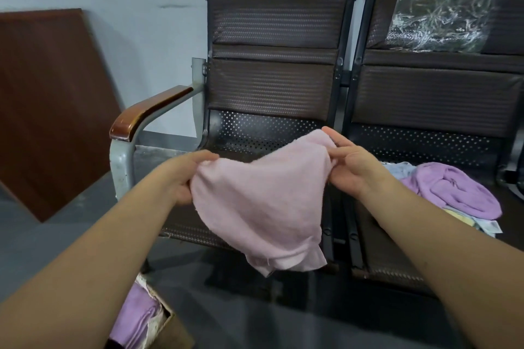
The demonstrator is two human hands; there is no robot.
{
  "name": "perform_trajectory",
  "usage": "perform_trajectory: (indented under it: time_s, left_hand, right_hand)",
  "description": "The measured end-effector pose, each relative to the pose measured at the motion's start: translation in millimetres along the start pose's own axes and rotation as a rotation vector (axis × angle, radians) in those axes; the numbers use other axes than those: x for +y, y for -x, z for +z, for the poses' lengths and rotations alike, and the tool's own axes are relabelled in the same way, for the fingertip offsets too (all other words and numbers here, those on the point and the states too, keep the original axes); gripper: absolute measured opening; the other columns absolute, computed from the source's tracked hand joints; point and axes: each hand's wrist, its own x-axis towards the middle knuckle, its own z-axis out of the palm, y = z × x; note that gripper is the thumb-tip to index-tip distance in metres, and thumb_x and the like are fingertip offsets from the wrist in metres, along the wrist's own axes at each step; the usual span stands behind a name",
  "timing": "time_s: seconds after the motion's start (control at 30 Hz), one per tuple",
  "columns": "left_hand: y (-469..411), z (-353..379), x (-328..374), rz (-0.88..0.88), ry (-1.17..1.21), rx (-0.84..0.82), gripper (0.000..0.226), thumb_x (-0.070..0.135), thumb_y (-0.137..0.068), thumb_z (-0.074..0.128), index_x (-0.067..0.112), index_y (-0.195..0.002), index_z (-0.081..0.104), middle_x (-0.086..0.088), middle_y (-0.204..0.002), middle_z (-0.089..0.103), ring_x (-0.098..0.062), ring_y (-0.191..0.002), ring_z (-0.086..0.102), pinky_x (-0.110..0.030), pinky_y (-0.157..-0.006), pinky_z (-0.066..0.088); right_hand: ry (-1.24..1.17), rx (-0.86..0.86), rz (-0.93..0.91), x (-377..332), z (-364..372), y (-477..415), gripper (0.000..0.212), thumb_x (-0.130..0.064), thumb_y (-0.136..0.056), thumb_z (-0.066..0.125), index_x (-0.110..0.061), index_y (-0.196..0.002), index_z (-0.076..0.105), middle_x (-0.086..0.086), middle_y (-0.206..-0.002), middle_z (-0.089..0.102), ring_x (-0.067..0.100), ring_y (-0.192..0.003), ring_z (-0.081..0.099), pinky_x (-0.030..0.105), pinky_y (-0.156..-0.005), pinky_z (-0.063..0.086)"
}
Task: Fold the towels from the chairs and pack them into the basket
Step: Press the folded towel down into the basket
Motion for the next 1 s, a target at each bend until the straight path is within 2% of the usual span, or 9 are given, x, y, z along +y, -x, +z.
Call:
perform_trajectory:
  time_s: [0.13,0.27,0.43,0.5,0.6,0.7,0.83,0.93,1.0]
  left_hand:
    - [-7.9,-12.2,0.0,0.167,0.147,0.193,0.010,0.010,-0.092,0.048,0.007,-0.091,0.058,-0.008,-0.079,0.061,-0.022,-0.071,0.059,-0.036,-0.068,0.053]
    - [-11.3,-16.9,-2.7,0.269,-0.063,0.378,0.022,0.007,-0.094,0.051,0.006,-0.114,0.058,-0.009,-0.093,0.060,-0.024,-0.088,0.059,-0.041,-0.076,0.055]
    - [3.3,-8.8,42.7,0.432,-0.089,0.274,0.007,0.014,-0.088,0.056,0.015,-0.090,0.063,-0.010,-0.088,0.063,-0.026,-0.082,0.060,-0.035,-0.070,0.052]
    - [13.2,-6.7,79.9,0.539,-0.059,0.222,0.008,0.012,-0.094,0.058,0.014,-0.092,0.065,-0.007,-0.087,0.065,-0.021,-0.077,0.062,-0.031,-0.065,0.053]
    - [26.5,-12.3,129.9,0.673,-0.060,0.173,0.009,0.019,-0.091,0.066,0.011,-0.090,0.071,-0.012,-0.092,0.066,-0.025,-0.083,0.061,-0.038,-0.077,0.057]
    - [36.3,-18.7,154.3,0.744,-0.218,0.208,0.014,0.016,-0.085,0.070,0.004,-0.093,0.069,-0.013,-0.089,0.059,-0.023,-0.082,0.055,-0.041,-0.079,0.052]
    - [45.1,-18.6,156.7,0.807,-0.356,0.256,0.015,0.005,-0.090,0.062,-0.007,-0.098,0.066,-0.014,-0.091,0.061,-0.022,-0.084,0.057,-0.044,-0.088,0.056]
    - [41.0,-29.8,148.2,0.847,-0.357,0.341,0.035,0.023,-0.080,0.071,-0.010,-0.091,0.066,-0.014,-0.081,0.063,-0.019,-0.076,0.057,-0.050,-0.088,0.056]
    - [41.2,-34.4,142.2,0.876,-0.419,0.428,0.040,0.033,-0.075,0.077,-0.006,-0.080,0.066,-0.015,-0.071,0.061,-0.020,-0.067,0.053,-0.043,-0.076,0.055]
  right_hand:
    - [-0.040,0.095,-0.017,-6.0,-10.6,-1.9,0.006,-0.004,-0.093,0.063,-0.004,-0.099,0.067,0.010,-0.094,0.068,0.024,-0.094,0.066,0.039,-0.094,0.054]
    - [0.276,0.226,-0.090,-9.1,-17.3,-4.9,0.018,0.007,-0.092,0.059,-0.006,-0.099,0.071,0.016,-0.100,0.069,0.022,-0.083,0.065,0.033,-0.078,0.056]
    - [0.450,0.297,-0.211,-45.6,-8.4,-10.6,0.038,0.015,-0.089,0.054,-0.014,-0.105,0.073,0.017,-0.114,0.067,0.029,-0.102,0.065,0.040,-0.090,0.057]
    - [0.427,0.278,-0.304,-78.7,8.0,-8.9,0.037,0.013,-0.090,0.054,-0.013,-0.110,0.072,0.013,-0.104,0.070,0.025,-0.088,0.066,0.034,-0.078,0.057]
    - [0.312,0.235,-0.422,-123.5,28.8,-2.3,0.028,0.007,-0.091,0.061,-0.010,-0.111,0.070,0.010,-0.093,0.071,0.020,-0.075,0.068,0.025,-0.060,0.056]
    - [0.331,0.238,-0.471,-146.0,35.2,1.5,0.015,0.000,-0.087,0.071,-0.010,-0.097,0.073,0.012,-0.094,0.073,0.025,-0.083,0.070,0.031,-0.071,0.059]
    - [0.478,0.265,-0.498,-155.0,35.2,2.9,0.019,0.000,-0.085,0.073,-0.019,-0.089,0.073,0.015,-0.110,0.070,0.029,-0.102,0.068,0.040,-0.093,0.057]
    - [0.586,0.259,-0.495,-153.8,31.6,3.5,0.020,0.002,-0.086,0.072,-0.017,-0.092,0.072,0.010,-0.105,0.068,0.031,-0.106,0.067,0.043,-0.097,0.055]
    - [0.668,0.256,-0.493,-150.7,29.2,4.3,0.019,0.003,-0.087,0.071,-0.011,-0.099,0.071,0.004,-0.096,0.066,0.031,-0.108,0.066,0.041,-0.098,0.055]
